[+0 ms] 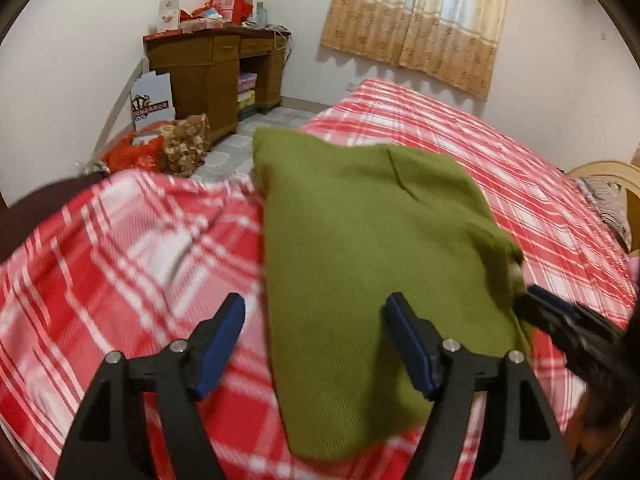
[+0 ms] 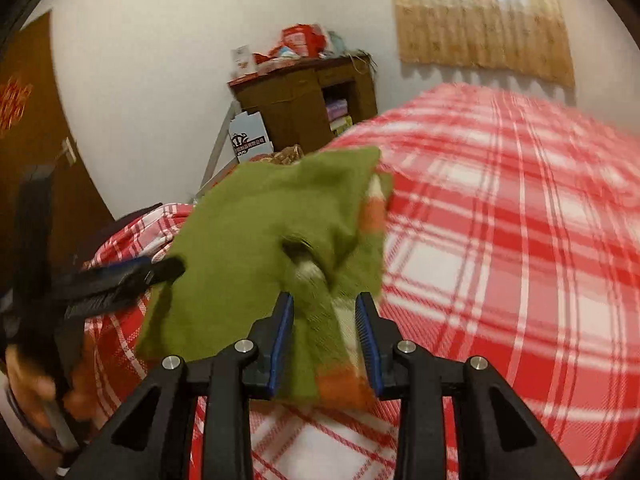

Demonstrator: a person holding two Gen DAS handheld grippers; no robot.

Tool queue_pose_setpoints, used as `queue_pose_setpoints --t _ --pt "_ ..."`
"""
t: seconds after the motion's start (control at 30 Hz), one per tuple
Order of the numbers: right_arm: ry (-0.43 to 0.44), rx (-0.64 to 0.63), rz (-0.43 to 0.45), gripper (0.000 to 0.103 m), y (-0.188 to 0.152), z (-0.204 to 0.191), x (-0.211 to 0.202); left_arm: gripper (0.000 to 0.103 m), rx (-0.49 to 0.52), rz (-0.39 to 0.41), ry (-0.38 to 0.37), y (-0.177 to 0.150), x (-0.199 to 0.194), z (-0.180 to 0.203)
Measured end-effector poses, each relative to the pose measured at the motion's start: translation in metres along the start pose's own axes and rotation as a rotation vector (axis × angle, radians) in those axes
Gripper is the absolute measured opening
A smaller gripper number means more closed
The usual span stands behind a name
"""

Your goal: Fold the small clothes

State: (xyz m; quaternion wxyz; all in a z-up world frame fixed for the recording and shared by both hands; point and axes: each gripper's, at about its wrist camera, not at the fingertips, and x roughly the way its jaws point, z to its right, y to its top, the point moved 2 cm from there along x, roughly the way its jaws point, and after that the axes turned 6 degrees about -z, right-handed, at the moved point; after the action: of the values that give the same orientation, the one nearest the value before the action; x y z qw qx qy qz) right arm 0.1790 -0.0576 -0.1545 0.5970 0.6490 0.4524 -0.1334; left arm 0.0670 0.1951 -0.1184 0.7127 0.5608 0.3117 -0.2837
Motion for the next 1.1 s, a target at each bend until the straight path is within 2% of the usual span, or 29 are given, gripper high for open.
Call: queue_pose_setpoints --t 0.13,0.2,0.27,0.37,0.43,0.5,0.53,0.57,0.67,0.77,0.83,0.97,1.03,1.1 --pt "0.056 0.081 -0.059 0.046 -0.008 0.014 0.017 0.075 0.02 -0.056 -0.037 -0.005 0.006 0.007" --pt "0.093 0.12 -0.064 0.051 -0.012 0.018 0.026 0.076 0.016 -0.085 -0.027 -0.002 0.013 0.009" --pt "0.1 0.132 -0.045 0.051 -0.014 0.018 0.028 0.076 -0.011 -0.113 -0.038 -0.001 0.02 0.009" --pt "0.108 0.115 -0.07 0.051 -0.015 0.01 0.029 0.071 -0.051 -0.126 -0.079 -0.003 0.024 0.008" --pt "0.106 0.102 -0.089 0.047 -0.015 0.005 0.028 0.066 -0.045 -0.121 -0.081 -0.005 0.022 0.009" --pt "0.147 0.136 -0.113 0.032 -0.015 0.005 0.027 0.059 -0.047 -0.113 -0.079 -0.006 0.018 0.012" --pt "0.199 0.175 -0.131 0.028 -0.015 0.005 0.027 0.051 -0.049 -0.11 -0.081 -0.007 0.014 0.013" --pt "0.229 0.202 -0.137 0.027 -0.015 0.006 0.025 0.045 -0.05 -0.107 -0.082 -0.005 0.008 0.015" --pt "0.317 0.249 -0.118 0.026 -0.01 0.006 0.011 0.038 -0.045 -0.09 -0.099 0.003 -0.013 0.018" --pt "0.405 0.313 -0.126 0.026 -0.009 0.008 0.006 0.038 -0.027 -0.089 -0.083 0.009 -0.025 0.018" --pt "0.389 0.326 -0.138 0.026 -0.014 0.012 0.007 0.038 -0.014 -0.126 -0.046 0.009 -0.021 0.017" --pt "0.292 0.313 -0.165 0.026 -0.033 0.019 0.017 0.038 0.0 -0.178 0.02 -0.006 -0.002 0.014" --pt "0.276 0.303 -0.153 0.026 -0.043 0.023 0.019 0.041 0.022 -0.18 0.047 -0.011 0.001 0.017" --pt "0.26 0.296 -0.145 0.027 -0.044 0.023 0.014 0.043 0.068 -0.152 0.111 -0.014 -0.004 0.024"
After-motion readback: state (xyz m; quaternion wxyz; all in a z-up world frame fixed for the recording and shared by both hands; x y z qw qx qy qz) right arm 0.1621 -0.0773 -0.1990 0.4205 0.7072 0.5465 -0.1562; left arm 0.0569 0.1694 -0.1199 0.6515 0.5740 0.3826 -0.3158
